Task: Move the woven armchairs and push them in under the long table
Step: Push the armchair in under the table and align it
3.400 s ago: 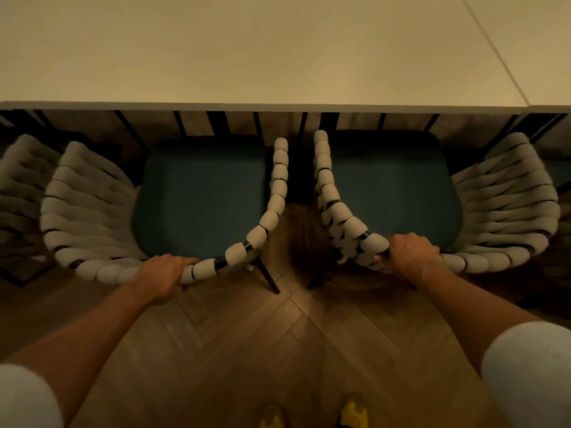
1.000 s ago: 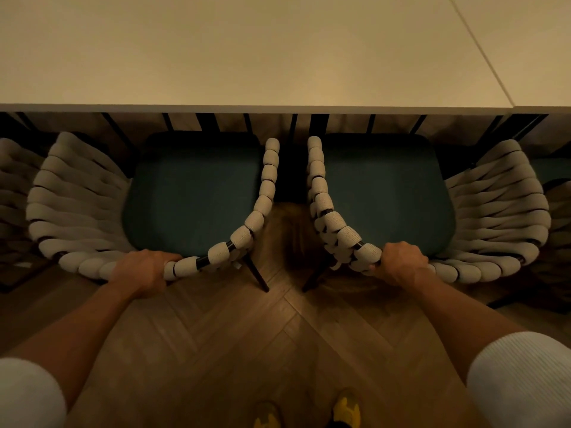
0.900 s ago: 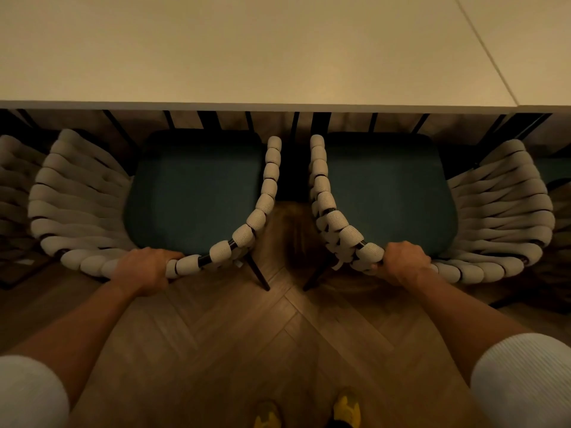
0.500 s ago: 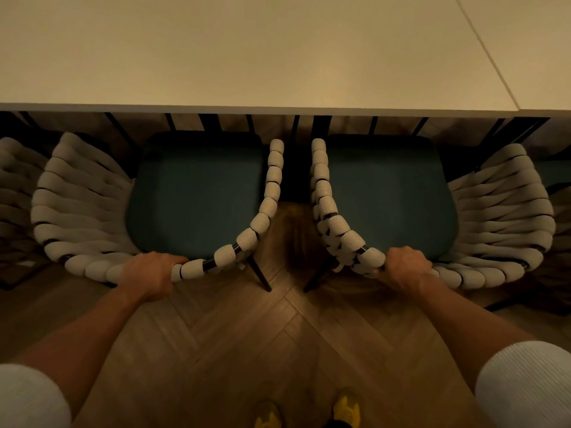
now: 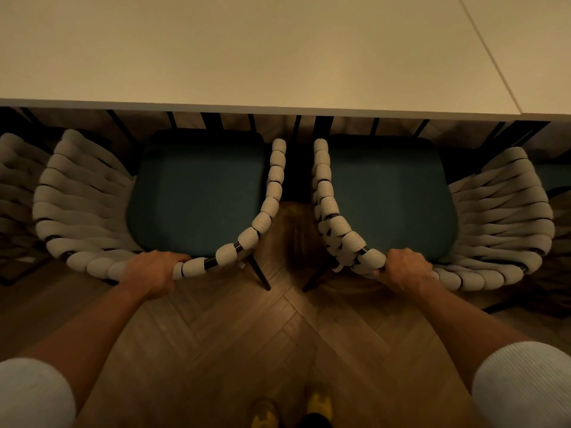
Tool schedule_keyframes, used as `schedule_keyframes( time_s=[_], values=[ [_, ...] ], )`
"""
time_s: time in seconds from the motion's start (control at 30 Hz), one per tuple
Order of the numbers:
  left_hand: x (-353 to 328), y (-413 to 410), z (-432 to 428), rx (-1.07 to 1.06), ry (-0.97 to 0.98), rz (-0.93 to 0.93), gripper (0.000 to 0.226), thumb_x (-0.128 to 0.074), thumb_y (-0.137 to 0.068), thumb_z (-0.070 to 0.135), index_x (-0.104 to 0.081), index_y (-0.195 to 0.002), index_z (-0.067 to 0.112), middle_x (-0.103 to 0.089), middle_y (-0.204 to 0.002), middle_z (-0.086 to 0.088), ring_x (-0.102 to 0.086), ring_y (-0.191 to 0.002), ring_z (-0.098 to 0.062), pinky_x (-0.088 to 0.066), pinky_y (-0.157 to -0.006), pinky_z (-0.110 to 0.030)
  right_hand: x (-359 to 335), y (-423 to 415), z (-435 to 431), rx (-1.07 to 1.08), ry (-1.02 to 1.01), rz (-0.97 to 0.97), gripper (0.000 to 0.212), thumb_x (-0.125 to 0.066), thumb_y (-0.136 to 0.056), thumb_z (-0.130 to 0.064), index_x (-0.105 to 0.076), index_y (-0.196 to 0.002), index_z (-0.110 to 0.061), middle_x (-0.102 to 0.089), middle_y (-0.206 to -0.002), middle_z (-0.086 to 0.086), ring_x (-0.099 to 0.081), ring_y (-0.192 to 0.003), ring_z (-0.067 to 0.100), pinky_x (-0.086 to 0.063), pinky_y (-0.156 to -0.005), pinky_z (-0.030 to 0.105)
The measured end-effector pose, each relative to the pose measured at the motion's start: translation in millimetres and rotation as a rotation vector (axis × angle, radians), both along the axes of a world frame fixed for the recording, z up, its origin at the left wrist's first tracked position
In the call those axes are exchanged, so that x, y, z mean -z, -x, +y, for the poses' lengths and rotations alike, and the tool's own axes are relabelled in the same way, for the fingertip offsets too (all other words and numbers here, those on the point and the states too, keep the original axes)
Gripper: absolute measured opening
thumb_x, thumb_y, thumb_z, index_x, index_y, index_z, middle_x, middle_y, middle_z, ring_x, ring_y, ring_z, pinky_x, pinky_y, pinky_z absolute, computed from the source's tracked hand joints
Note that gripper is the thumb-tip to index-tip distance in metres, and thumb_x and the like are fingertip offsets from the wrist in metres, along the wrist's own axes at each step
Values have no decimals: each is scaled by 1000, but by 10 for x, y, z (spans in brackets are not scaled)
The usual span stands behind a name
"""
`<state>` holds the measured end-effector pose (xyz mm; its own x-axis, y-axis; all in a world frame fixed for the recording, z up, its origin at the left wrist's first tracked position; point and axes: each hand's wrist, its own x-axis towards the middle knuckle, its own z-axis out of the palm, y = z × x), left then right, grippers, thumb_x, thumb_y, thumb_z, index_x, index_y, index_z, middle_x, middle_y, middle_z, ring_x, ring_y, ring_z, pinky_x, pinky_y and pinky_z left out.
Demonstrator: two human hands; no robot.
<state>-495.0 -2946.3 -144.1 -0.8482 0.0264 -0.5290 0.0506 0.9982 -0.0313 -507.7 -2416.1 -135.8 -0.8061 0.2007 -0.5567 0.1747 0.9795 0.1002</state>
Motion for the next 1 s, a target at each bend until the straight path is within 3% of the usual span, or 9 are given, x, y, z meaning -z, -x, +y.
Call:
schedule_keyframes(
  time_s=[0.1, 0.2, 0.3, 0.4, 0.47, 0.53, 0.67, 0.8, 1.0],
  values=[
    [16, -47, 20, -18, 24, 28, 30, -68, -88, 48, -58, -115, 54, -68, -100, 16, -65, -87, -9, -57, -79, -34, -9, -7, 5, 3, 17, -8, 53, -68, -86, -66, -62, -120, -24, -63, -97, -1, -64, -90, 20, -59, -87, 46],
    [-54, -173, 95, -63, 53, 140, 43, -72, -84, 43, -58, -125, 45, -72, -108, 6, -67, -95, -19, -55, -85, -39, -103, -77, -21, 0, 59, -20, 49, -67, -90, -60, -59, -126, -27, -66, -109, 0, -64, -102, 23, -52, -98, 52],
    [-225, -407, 140, -73, 3, 148, 79, -79, -73, 42, -45, -144, 35, -62, -134, -1, -55, -125, -28, -36, -113, -47, -244, -273, -111, -12, 22, 19, 50, -62, -95, -50, -50, -137, -27, -61, -132, 4, -58, -122, 28, -38, -112, 55],
    [-449, -624, 78, -71, -115, 79, 95, -78, -76, 38, -28, -157, 30, -39, -159, -3, -29, -149, -31, -23, -123, -49, -390, -505, -289, 34, 22, 97, 61, -63, -93, -45, -43, -145, -19, -48, -147, 9, -44, -139, 32, -27, -120, 56],
    [-599, -700, -16, -143, -242, 74, 91, -77, -82, 33, -28, -158, 28, -33, -163, -3, -26, -151, -30, -28, -123, -46, -548, -588, -486, 114, 62, 105, 69, -68, -90, -41, -39, -147, -14, -43, -150, 13, -37, -143, 35, -30, -119, 57],
    [-720, -783, -130, -245, -332, 114, 81, -76, -86, 31, -35, -156, 25, -38, -160, -5, -35, -147, -27, -36, -118, -45, -699, -651, -734, 181, 118, 143, 75, -71, -89, -38, -35, -149, -11, -40, -150, 16, -39, -140, 38, -38, -115, 57],
    [-926, -1036, -495, -405, -387, 108, 65, -70, -90, 37, -46, -149, 24, -54, -147, -4, -53, -133, -26, -48, -107, -44, -873, -786, -1369, 186, 372, 171, 57, -63, -94, -35, -42, -143, -17, -51, -138, 11, -58, -117, 29, -56, -96, 51],
    [-1038, -1401, -1080, -458, -412, 41, 49, -69, -92, 35, -58, -139, 25, -63, -136, 2, -58, -126, -22, -48, -106, -36, -963, -1010, -2165, 214, 555, 103, 51, -61, -100, -36, -50, -144, -14, -58, -140, 7, -57, -127, 25, -49, -106, 42],
    [-1024, -1992, -2222, -624, -548, -56, 25, -70, -92, 17, -70, -116, 13, -74, -105, -3, -70, -102, -18, -52, -99, -31, -1038, -1383, -3346, 325, 637, 42, 48, -58, -102, -41, -56, -141, -12, -63, -137, 10, -56, -129, 28, -43, -101, 36]
  ],
)
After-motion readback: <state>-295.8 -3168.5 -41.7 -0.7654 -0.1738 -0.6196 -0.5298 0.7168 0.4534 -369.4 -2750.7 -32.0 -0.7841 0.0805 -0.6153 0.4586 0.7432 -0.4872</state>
